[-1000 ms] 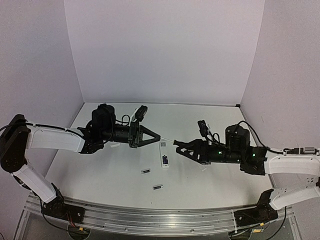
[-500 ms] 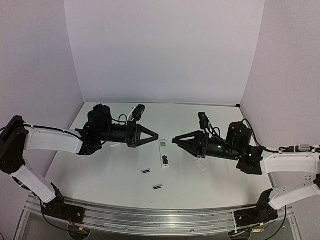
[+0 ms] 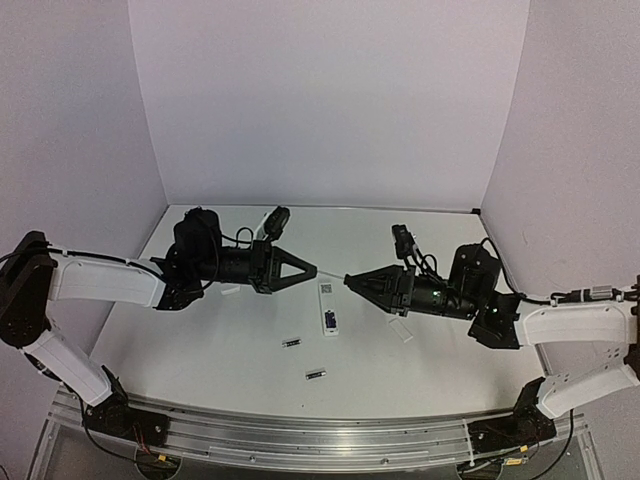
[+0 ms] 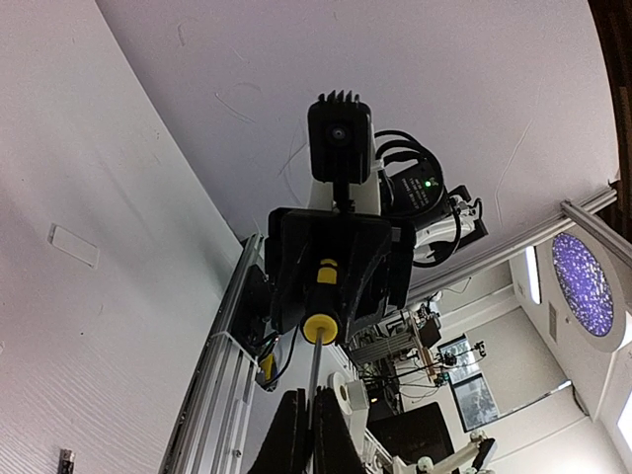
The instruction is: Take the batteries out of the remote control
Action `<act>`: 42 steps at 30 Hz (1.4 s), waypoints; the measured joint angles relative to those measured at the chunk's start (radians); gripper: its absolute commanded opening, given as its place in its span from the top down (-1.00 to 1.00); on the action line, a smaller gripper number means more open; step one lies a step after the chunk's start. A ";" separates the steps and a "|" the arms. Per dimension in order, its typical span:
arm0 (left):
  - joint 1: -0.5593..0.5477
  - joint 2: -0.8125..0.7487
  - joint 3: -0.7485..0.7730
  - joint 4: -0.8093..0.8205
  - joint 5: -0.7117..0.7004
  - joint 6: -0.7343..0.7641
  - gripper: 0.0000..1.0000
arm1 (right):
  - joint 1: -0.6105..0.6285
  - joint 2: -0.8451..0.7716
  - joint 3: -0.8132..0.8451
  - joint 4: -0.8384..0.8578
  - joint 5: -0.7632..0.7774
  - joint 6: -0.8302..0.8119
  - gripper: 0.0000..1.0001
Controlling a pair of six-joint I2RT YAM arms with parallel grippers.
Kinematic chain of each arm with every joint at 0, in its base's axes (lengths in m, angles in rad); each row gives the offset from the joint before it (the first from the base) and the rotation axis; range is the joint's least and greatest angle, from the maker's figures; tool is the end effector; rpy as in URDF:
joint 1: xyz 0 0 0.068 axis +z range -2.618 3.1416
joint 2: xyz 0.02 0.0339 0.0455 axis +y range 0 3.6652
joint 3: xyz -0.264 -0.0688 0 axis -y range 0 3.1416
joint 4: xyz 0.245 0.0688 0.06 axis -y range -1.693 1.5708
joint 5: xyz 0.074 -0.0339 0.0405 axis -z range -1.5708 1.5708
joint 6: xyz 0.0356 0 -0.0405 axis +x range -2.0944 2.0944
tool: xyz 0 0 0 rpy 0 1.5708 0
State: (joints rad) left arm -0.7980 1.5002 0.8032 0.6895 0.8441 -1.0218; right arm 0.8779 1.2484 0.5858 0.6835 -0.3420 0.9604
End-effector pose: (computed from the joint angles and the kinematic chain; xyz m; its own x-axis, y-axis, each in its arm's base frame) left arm 0.2081 -0.2516 0.2648 -0.8536 0.0636 -0.5170 0.5160 -0.0326 -0.8559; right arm 0.1658 0.2184 0.2627 -0.7618 0.2909 -0.5788 -0.5492 0.1839 0.8152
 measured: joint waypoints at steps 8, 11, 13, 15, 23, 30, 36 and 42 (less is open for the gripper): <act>0.000 -0.002 0.016 -0.064 -0.003 0.057 0.31 | 0.002 -0.024 -0.016 0.005 0.007 -0.050 1.00; -0.006 -0.004 0.031 -0.172 -0.047 0.117 -0.57 | 0.004 -0.053 -0.015 -0.083 0.034 -0.077 1.00; -0.006 -0.008 0.039 -0.253 -0.086 0.156 -0.93 | 0.005 -0.075 -0.011 -0.168 0.059 -0.097 1.00; -0.006 -0.021 0.048 -0.345 -0.135 0.194 -0.99 | 0.005 -0.106 0.014 -0.328 0.107 -0.124 1.00; 0.004 -0.053 0.168 -0.714 -0.397 0.294 -0.99 | 0.004 -0.054 0.335 -0.981 0.269 -0.255 1.00; 0.073 0.133 0.334 -0.879 -0.476 0.316 -0.93 | 0.004 0.159 0.504 -1.178 0.300 -0.325 1.00; 0.094 0.321 0.439 -0.939 -0.476 0.357 -0.81 | 0.004 0.311 0.605 -1.231 0.290 -0.414 1.00; 0.093 0.452 0.572 -0.984 -0.457 0.410 -0.60 | 0.004 0.405 0.689 -1.242 0.285 -0.526 1.00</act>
State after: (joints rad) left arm -0.7054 1.9521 1.3754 -0.2949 0.3872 -0.6114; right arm 0.8822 1.6534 1.2750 -0.5583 -0.0565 0.4348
